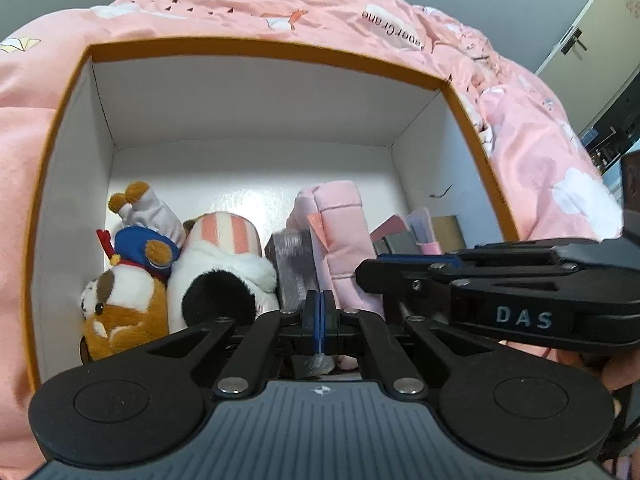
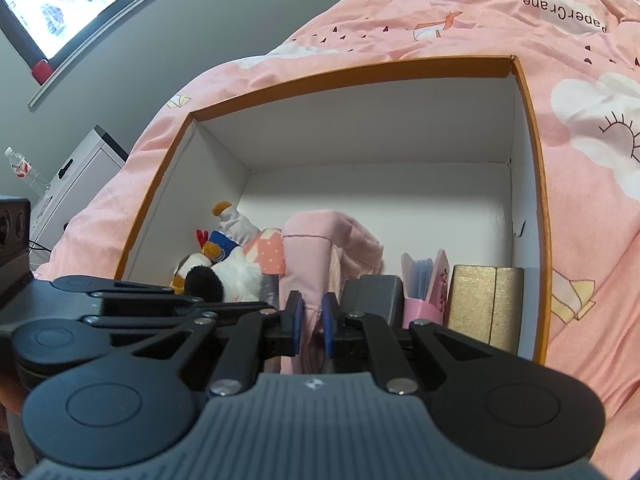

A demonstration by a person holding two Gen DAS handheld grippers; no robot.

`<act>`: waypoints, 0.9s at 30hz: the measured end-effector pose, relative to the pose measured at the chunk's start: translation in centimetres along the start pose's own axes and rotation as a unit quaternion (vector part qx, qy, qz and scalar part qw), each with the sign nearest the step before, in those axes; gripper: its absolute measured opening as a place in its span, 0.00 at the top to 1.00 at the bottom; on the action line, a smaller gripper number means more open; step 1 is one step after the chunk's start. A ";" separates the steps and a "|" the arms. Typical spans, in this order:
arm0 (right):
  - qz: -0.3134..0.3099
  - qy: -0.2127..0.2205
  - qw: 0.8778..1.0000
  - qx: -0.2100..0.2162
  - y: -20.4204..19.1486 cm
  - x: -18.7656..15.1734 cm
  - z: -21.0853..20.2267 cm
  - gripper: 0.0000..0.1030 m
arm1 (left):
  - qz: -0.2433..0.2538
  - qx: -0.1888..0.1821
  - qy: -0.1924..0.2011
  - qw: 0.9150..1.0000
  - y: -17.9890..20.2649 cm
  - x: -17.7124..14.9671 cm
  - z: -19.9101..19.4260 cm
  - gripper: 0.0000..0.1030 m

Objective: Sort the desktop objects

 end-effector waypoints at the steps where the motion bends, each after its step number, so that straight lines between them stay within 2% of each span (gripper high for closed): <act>1: 0.000 -0.001 1.000 0.000 0.0 0.0 0.0 0.91 | 0.000 0.000 -0.002 1.000 0.0 -0.1 0.2 1.00; 9: -0.010 -0.004 1.000 -0.004 -0.3 -0.1 0.1 0.89 | -0.002 0.000 0.010 1.000 -0.2 -0.4 -0.3 1.00; 12: -0.019 0.005 1.000 -0.001 -0.6 -0.2 -0.2 0.85 | 0.001 -0.004 0.020 1.000 -0.1 -0.4 -1.3 1.00; 17: -0.022 0.017 1.000 -0.003 -1.1 -0.5 -1.1 0.84 | 0.013 0.011 0.031 0.999 0.4 -0.4 -2.7 1.00; 27: -0.025 0.030 0.998 -0.046 -2.7 -2.0 -3.3 0.80 | 0.026 0.037 0.045 0.998 1.3 -1.4 -5.8 1.00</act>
Point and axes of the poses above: each gripper's, at about its wrist camera, not at the fingertips, and z roughly the way its jaws point, y to its right, x to its top, the point moved 3 cm from there along z, roughly the way its jaws point, and after that the axes turned 12 degrees about x, right-handed, at the moved point
